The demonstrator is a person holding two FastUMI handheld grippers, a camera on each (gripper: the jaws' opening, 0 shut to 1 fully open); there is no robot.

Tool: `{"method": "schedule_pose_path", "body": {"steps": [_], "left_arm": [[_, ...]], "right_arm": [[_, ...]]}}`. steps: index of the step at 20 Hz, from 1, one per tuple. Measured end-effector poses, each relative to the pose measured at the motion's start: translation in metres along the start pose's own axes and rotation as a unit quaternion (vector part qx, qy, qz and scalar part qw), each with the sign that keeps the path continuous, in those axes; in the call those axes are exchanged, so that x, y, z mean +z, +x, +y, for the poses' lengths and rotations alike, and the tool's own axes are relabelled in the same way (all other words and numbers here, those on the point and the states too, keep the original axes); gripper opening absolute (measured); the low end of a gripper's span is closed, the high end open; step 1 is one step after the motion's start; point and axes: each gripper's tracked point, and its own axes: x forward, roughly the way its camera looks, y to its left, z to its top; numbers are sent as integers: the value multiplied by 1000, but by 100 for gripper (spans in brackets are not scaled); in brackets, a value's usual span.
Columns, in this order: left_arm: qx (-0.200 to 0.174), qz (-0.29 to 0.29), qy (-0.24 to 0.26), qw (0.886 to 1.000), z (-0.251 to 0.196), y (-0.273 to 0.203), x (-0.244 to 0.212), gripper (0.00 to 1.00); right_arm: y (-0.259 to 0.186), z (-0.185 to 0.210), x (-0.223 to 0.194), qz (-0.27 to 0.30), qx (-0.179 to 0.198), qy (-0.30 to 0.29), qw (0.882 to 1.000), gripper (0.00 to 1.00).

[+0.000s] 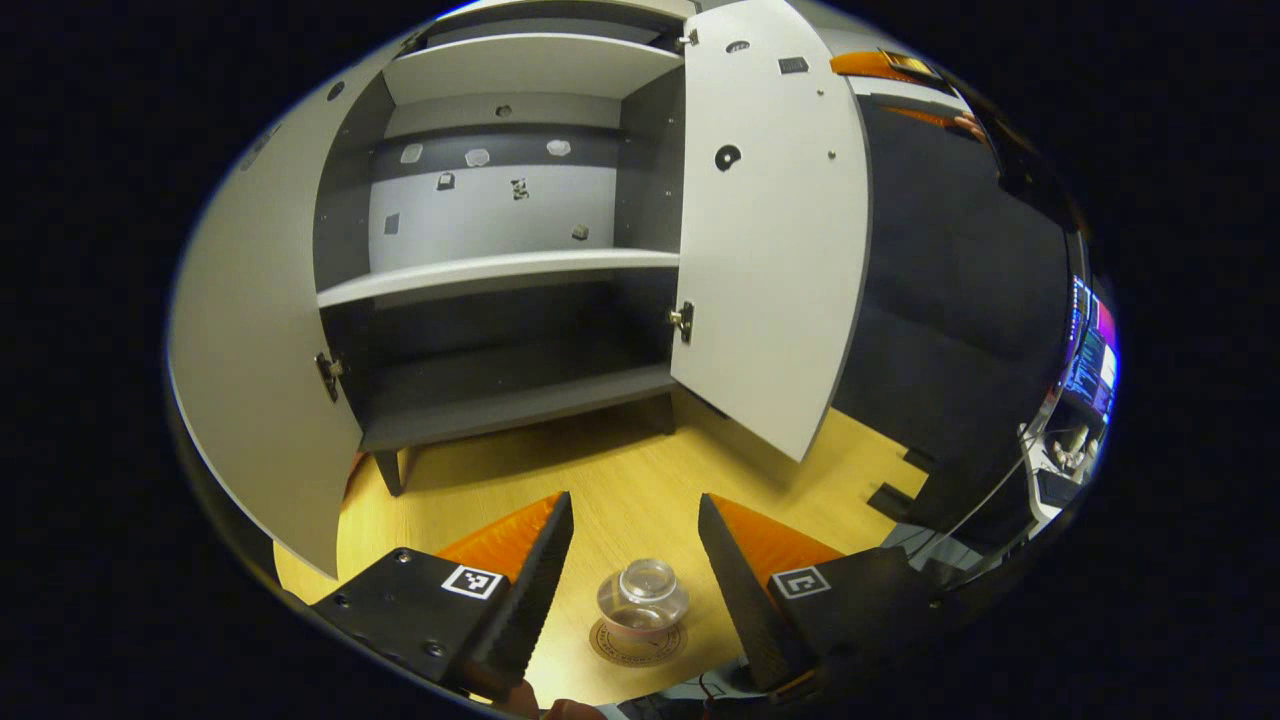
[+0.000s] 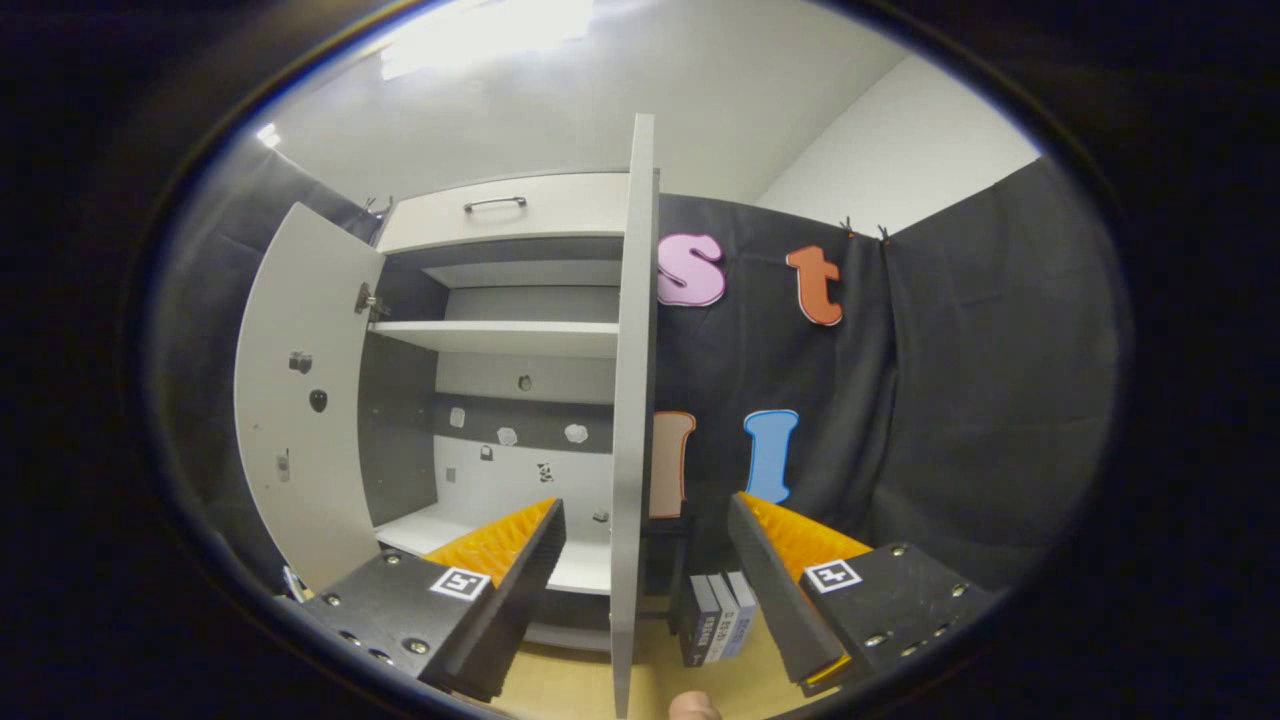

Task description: Grasp the bottle in the cabinet with the left hand and place it on the coaster, then close the right door with the right hand and the left door with the left hand.

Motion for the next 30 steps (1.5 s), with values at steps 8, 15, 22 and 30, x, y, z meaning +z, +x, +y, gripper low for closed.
{"method": "schedule_pose_path", "body": {"steps": [8,15,22,30], "left_arm": [[32,-96,8,995,13,-12,93,83],[70,-138,-53,987,35,-7,144,92],[133,-147,-49,979,70,-22,156,92],[150,-144,-64,976,83,-25,154,92]], "right_arm": [[-15,-17,8,-13,-15,-2,1000,94],[-17,-48,-2,-7,-52,2,999,98],[-3,-70,-18,17,-93,1,996,98],[10,-50,-25,42,-60,-7,997,96]]}}
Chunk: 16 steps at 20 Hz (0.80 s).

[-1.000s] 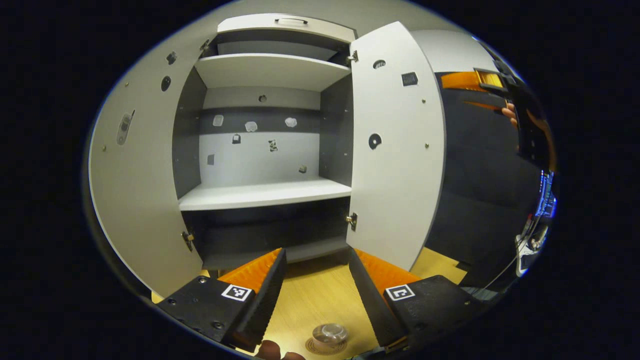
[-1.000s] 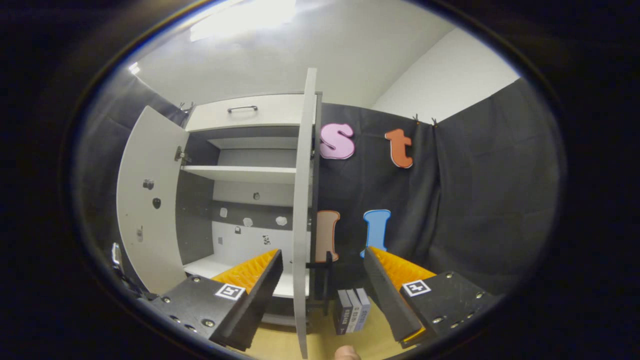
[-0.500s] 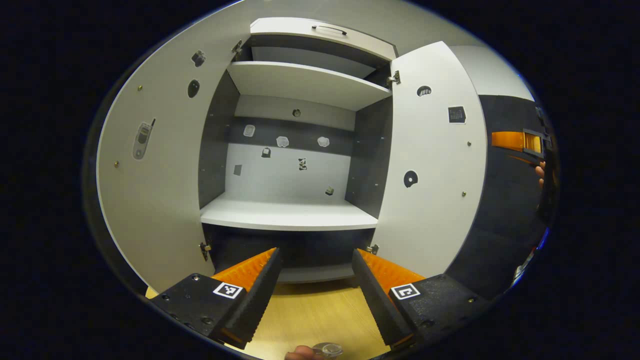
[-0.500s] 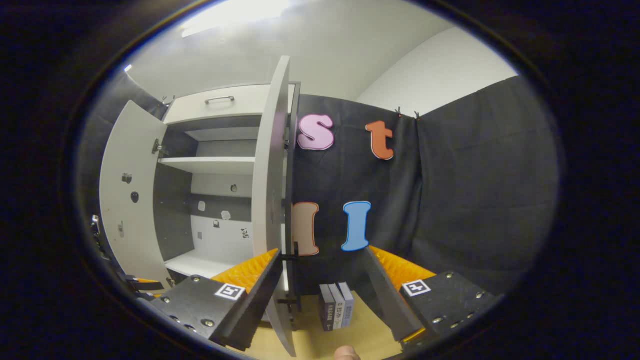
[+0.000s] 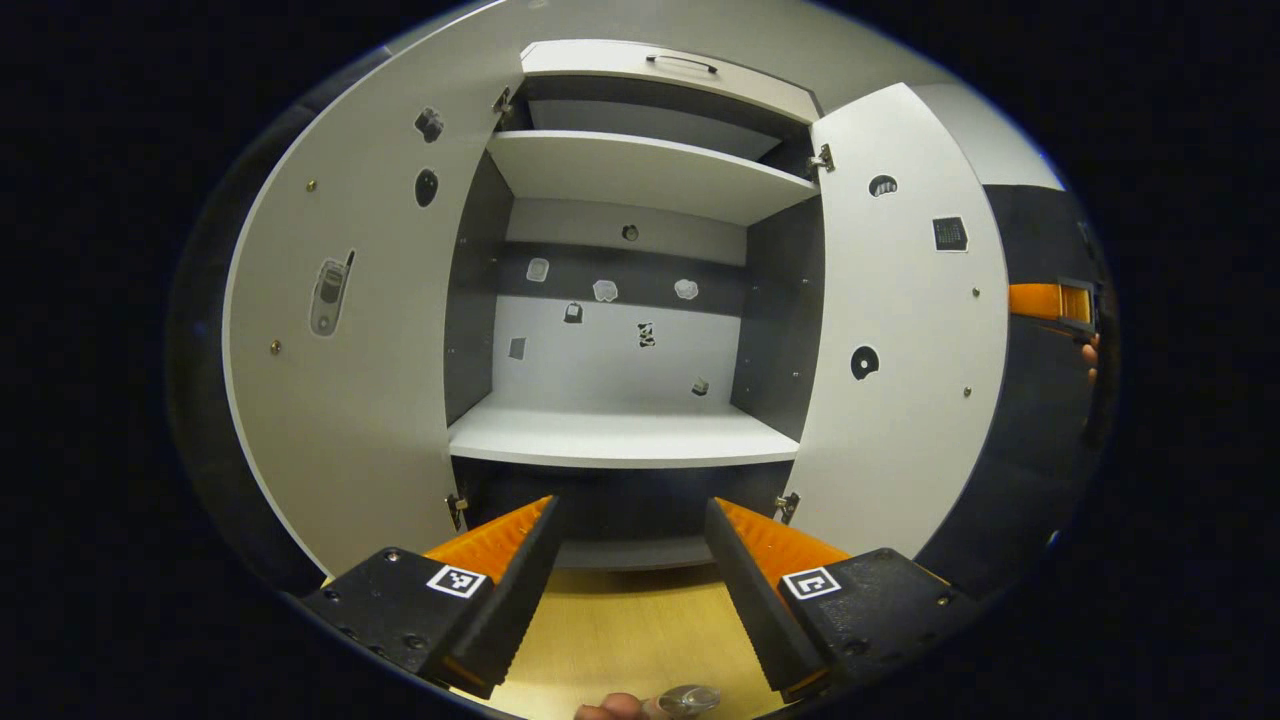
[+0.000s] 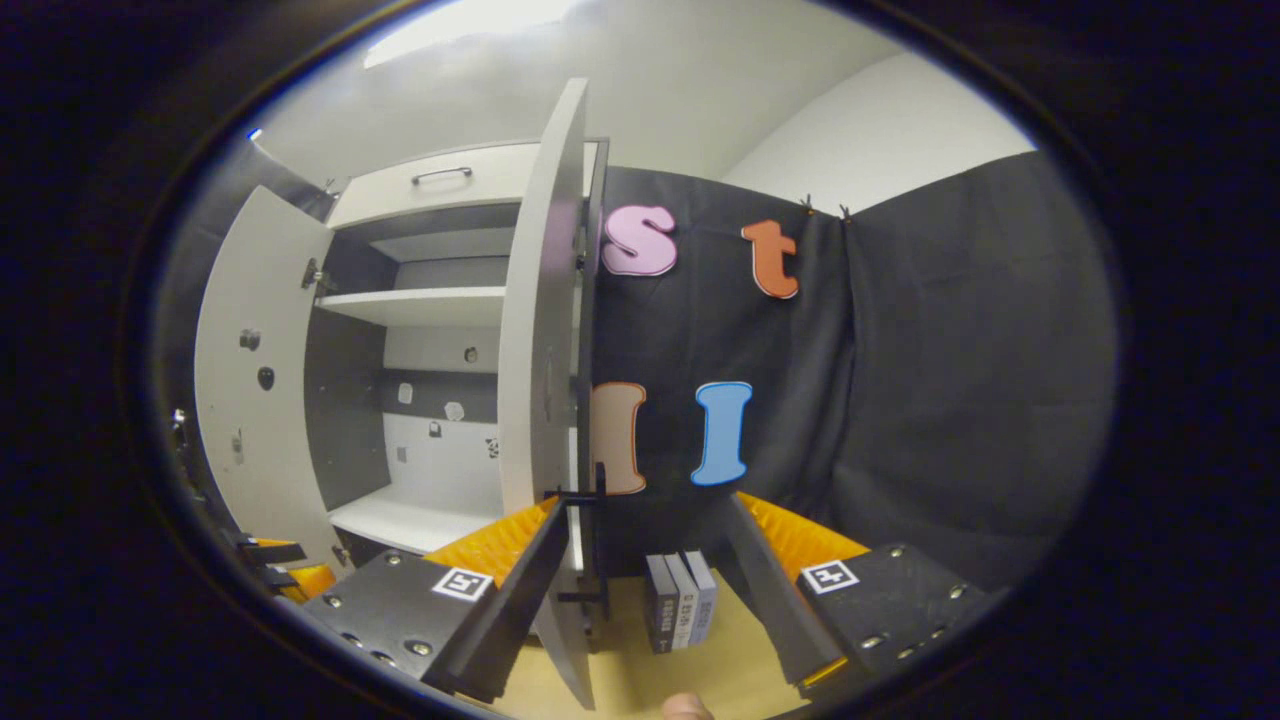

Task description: Grasp the bottle in the cabinet with the left hand and place it on the coaster, then close the right door with the right hand and the left door with the left hand.

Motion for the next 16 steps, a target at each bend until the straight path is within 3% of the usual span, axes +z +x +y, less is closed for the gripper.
{"method": "schedule_pose_path", "body": {"steps": [7,16], "left_arm": [[-8,-3,1,1000,-2,5,7,92],[7,-9,1,1000,10,-5,12,92]], "right_arm": [[-7,17,-4,4,19,-6,1000,96],[-4,66,-7,9,83,11,996,96]]}}
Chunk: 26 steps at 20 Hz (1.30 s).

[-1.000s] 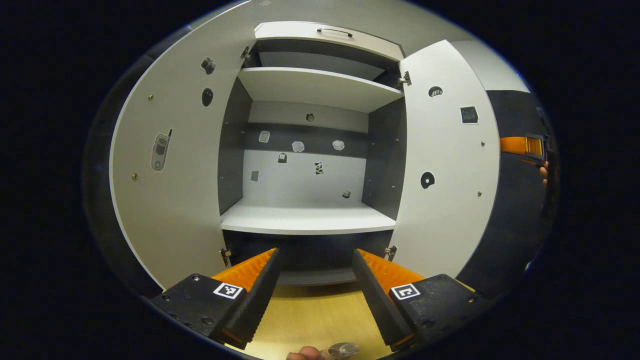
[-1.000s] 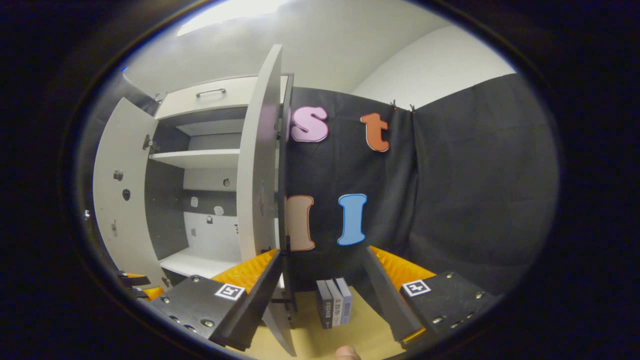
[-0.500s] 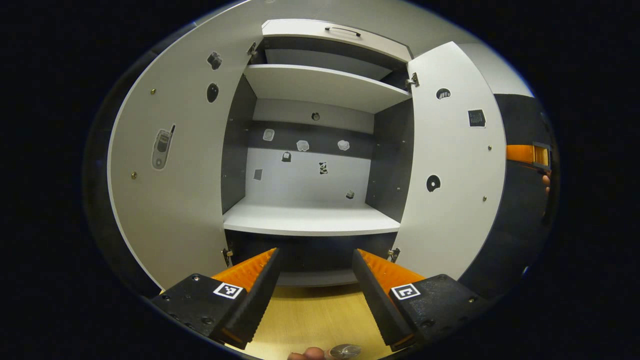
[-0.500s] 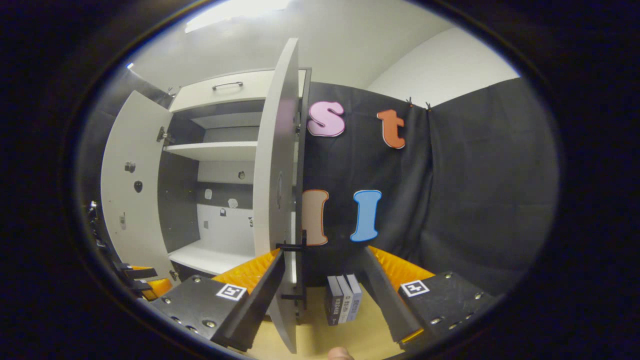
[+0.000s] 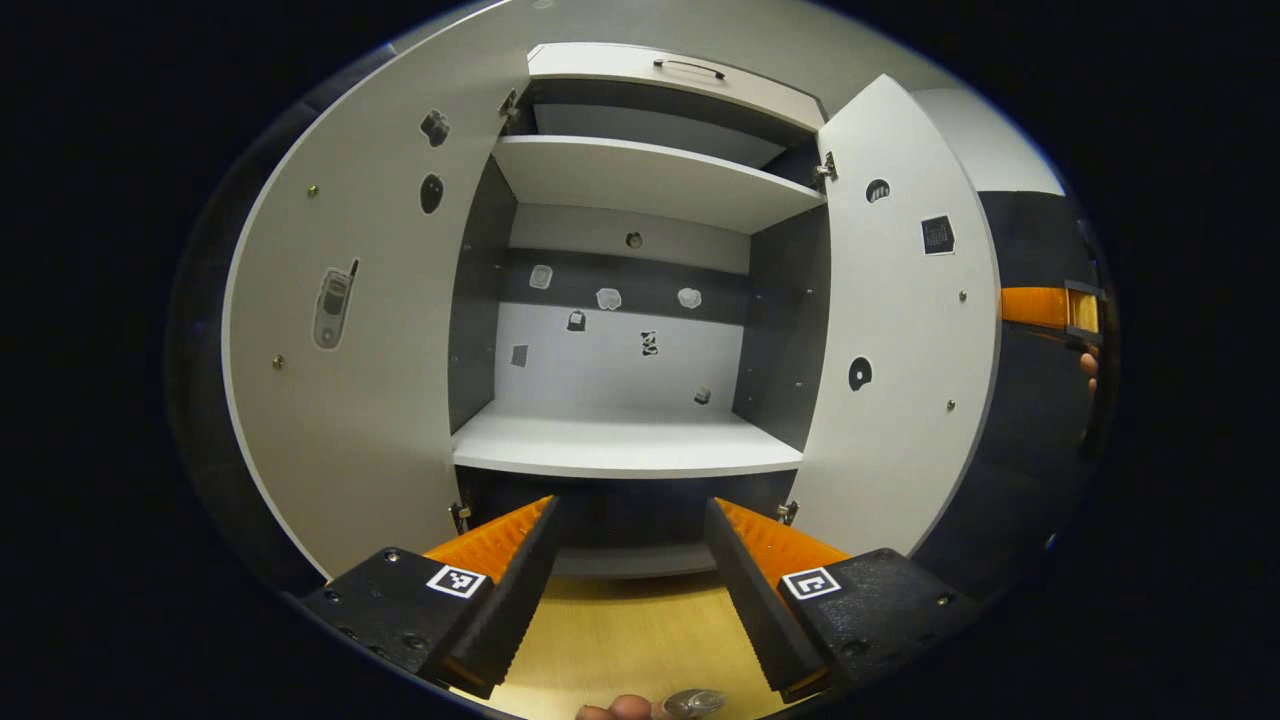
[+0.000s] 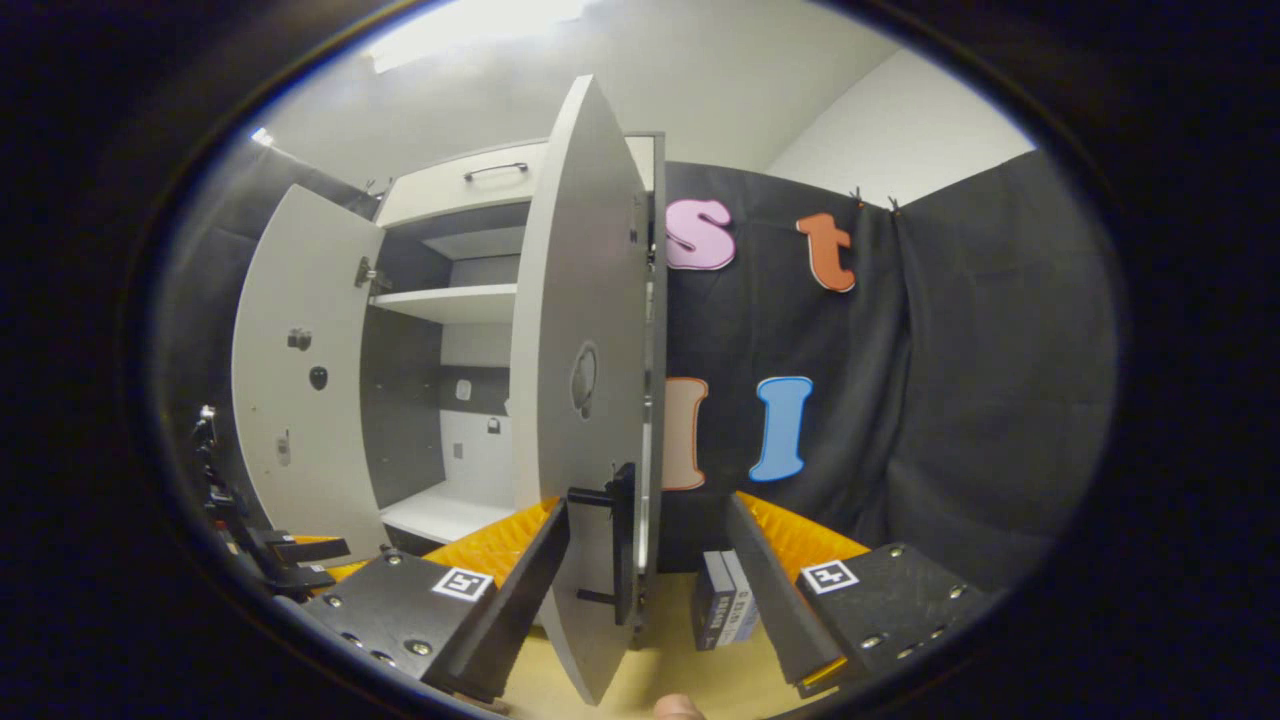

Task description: Grasp the bottle in the cabinet with the left hand and place it on the coaster, then close the right door with the right hand and the left door with the left hand.

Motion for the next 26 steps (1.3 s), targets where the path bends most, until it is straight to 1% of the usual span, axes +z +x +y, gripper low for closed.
{"method": "schedule_pose_path", "body": {"steps": [4,11,12,14,16,19,21,24,26], "left_arm": [[17,-3,-8,1000,14,-8,2,92],[43,-10,-13,999,33,-23,7,92],[46,-12,-14,999,36,-26,8,92],[51,-19,-18,998,41,-31,12,93],[61,-22,-20,998,49,-39,14,92],[75,-34,-23,996,63,-48,21,92],[89,-40,-28,995,74,-56,23,92],[108,-47,-37,992,90,-69,26,92],[126,-50,-37,990,105,-78,27,92]], "right_arm": [[7,16,-2,3,23,7,1000,96],[19,44,-8,10,53,10,999,96],[23,49,-11,14,56,7,998,92],[28,61,-17,17,66,5,998,96],[32,81,-21,21,87,6,996,96],[32,122,-25,24,140,6,990,96],[32,142,-27,24,161,-4,987,96],[33,166,-31,25,181,-20,983,96],[34,178,-34,29,191,-17,981,96]]}}
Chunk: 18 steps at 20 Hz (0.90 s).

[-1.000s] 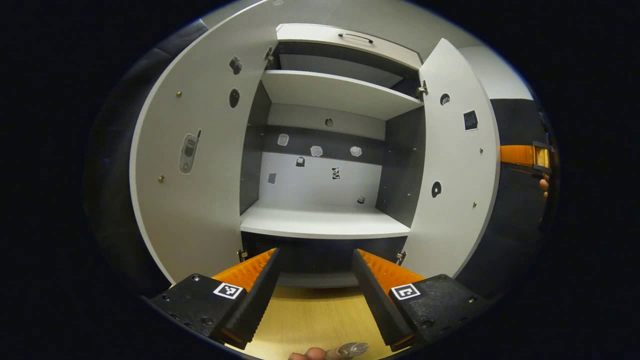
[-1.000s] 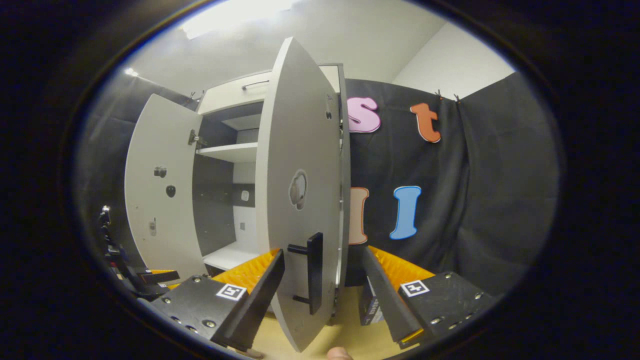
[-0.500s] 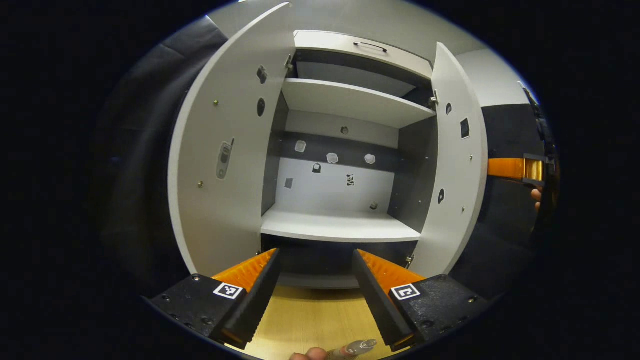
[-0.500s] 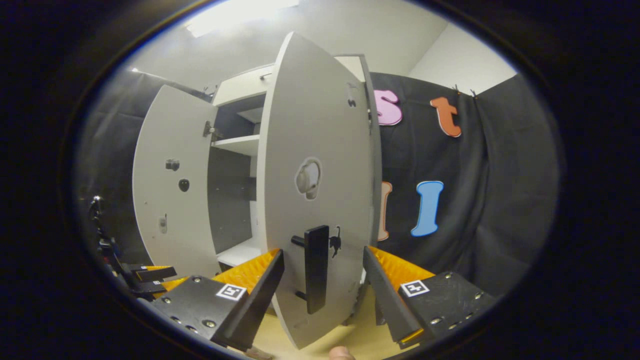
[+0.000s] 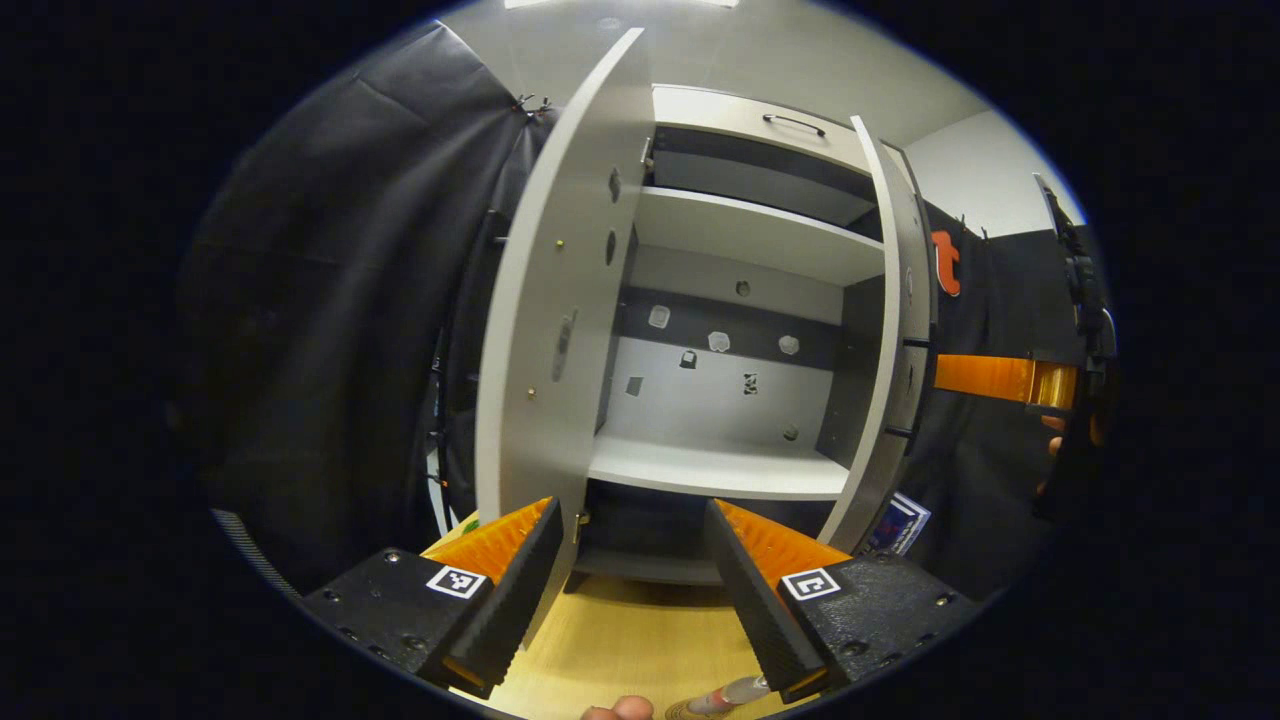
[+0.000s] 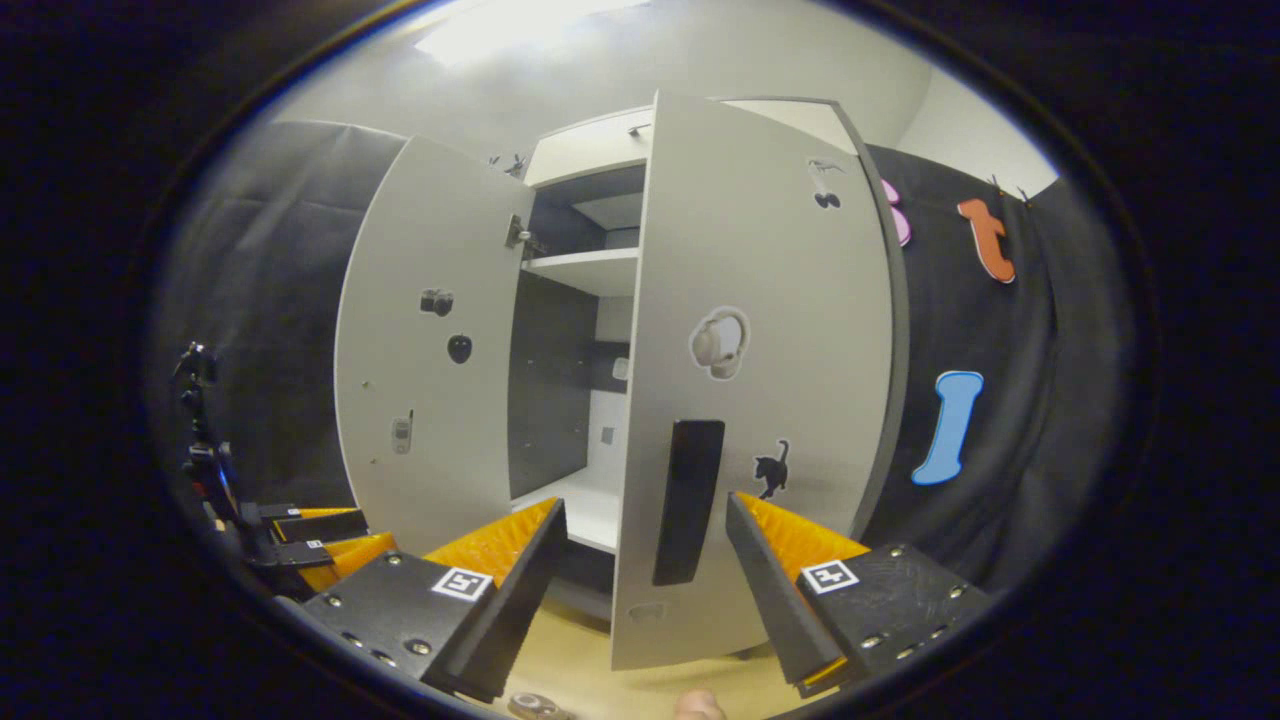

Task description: Grasp the bottle in the cabinet with the left hand and place it on the coaster, then close the right door with the right hand and the left door with the left hand.

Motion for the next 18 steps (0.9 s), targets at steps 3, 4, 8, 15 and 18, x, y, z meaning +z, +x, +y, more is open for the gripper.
{"method": "schedule_pose_path", "body": {"steps": [3,4,8,15,18], "left_arm": [[21,-2,-2,1000,20,-6,3,92],[29,-3,-3,1000,27,-9,3,93],[48,-5,-7,999,51,-12,7,93],[66,-9,4,998,85,-7,15,93],[72,-11,6,997,100,-2,17,93]], "right_arm": [[8,10,1,3,11,12,1000,96],[10,13,0,4,14,17,1000,96],[17,17,1,3,15,28,999,96],[31,25,-1,2,9,38,999,96],[36,32,-3,2,8,39,999,96]]}}
